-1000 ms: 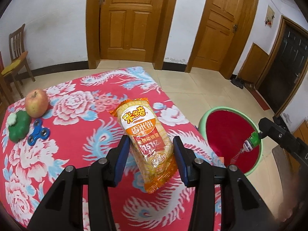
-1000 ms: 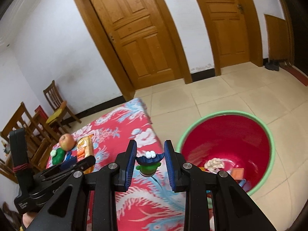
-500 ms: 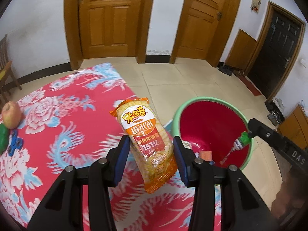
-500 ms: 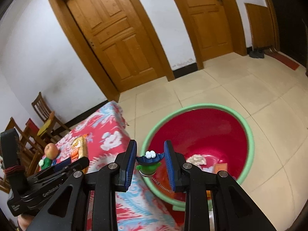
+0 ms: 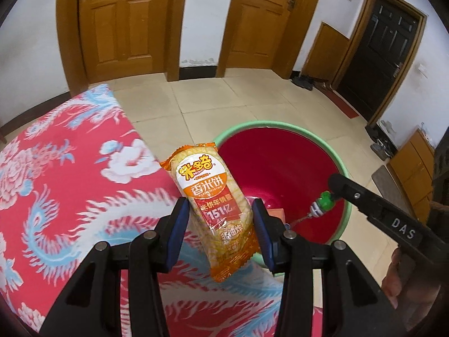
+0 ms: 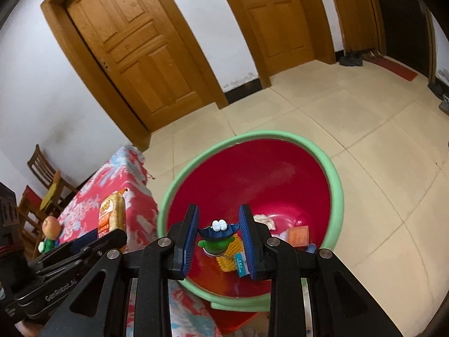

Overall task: Collect trash
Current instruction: 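Carry the yellow bag and green figure over the red bucket with both tools, then open both tools to drop the yellow bag and green figure into the bucket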

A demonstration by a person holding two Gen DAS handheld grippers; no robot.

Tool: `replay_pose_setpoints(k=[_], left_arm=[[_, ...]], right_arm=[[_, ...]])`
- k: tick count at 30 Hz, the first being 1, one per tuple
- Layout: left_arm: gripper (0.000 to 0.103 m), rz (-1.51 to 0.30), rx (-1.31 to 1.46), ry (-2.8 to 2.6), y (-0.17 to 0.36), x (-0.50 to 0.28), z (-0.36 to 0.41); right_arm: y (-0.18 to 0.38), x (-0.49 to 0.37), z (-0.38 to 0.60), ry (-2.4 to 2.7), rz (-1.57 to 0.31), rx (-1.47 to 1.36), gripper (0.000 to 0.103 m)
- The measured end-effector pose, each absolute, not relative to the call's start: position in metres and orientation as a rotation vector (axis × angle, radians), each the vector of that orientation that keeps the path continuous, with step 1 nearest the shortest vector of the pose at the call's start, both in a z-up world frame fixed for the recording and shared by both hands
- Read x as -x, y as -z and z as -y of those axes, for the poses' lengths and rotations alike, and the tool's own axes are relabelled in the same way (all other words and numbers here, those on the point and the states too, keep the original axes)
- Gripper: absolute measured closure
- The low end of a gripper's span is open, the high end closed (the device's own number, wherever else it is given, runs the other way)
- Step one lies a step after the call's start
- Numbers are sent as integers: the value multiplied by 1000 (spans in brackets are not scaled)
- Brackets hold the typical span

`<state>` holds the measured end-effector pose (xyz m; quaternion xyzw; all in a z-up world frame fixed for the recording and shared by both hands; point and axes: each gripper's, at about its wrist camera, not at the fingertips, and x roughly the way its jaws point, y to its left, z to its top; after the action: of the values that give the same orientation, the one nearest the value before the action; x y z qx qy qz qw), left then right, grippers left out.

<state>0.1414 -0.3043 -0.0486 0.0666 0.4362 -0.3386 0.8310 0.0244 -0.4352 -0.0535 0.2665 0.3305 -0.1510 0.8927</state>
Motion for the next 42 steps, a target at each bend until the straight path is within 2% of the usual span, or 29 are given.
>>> replay_pose_setpoints(k=[13,16,21,25,32,40,42], left_arm=[[56,-954,-176,790,62,-137,333],[52,-951,-178,793,61,-136,335],[52,-951,-177,781,60,-136,333],[52,-955,-167,761,59,-138,327],[50,-949,-152,716,56,-138,309],[50,-948,-121,653,49,-136,279],[50,-947,-112,638,47,-136,271]], right_arm=[[63,-20,455,359,-682,-593,72],[64,-21,456,356,-686,-600,72],[63,-19,456,352,-685,-598,71],[61,-16,454,354,-682,-592,64],[55,-16,441,343,-692,-568,60],[45,-17,413,314,-698,-525,49],[42,-18,404,302,-699,-514,49]])
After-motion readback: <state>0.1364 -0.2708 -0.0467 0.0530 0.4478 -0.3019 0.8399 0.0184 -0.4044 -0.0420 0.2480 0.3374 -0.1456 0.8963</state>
